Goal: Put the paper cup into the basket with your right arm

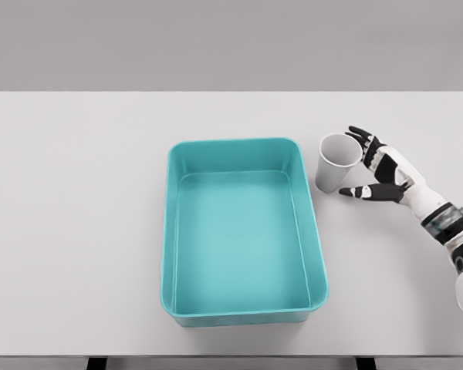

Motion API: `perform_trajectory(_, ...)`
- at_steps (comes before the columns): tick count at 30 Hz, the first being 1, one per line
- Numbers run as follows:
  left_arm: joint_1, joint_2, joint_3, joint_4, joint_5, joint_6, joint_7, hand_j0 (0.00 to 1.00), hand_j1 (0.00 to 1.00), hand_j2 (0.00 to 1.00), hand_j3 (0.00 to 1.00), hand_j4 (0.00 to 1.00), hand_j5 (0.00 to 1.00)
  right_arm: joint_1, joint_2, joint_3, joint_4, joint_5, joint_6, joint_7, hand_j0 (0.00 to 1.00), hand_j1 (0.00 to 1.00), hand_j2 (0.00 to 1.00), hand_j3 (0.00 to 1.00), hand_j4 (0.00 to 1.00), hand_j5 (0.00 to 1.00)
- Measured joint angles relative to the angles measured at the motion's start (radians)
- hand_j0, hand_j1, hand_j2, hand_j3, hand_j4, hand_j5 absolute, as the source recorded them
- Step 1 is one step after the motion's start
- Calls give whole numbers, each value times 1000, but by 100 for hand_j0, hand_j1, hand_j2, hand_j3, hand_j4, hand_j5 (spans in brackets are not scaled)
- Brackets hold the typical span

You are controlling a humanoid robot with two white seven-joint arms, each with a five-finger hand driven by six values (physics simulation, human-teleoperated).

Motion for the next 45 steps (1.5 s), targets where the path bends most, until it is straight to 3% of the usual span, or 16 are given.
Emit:
perform_trajectory(38,0,0,0,0,0,0,0,100,100,100,100,100,100,-52,48,41,44,13,5,0,100,100,100,100,100,100)
perform_trajectory(39,0,0,0,0,0,0,0,100,100,100,100,100,100,-52,48,41,45,14,5,0,99,99,99,99,99,99)
perform_trajectory(42,0,0,0,0,0,0,0,100,100,100,100,100,100,-52,49,43,47,19,5,0,79,79,79,79,79,79)
perform_trajectory(45,0,0,0,0,0,0,0,100,100,100,100,100,100,-52,49,46,47,13,6,-1,68,68,68,68,68,68)
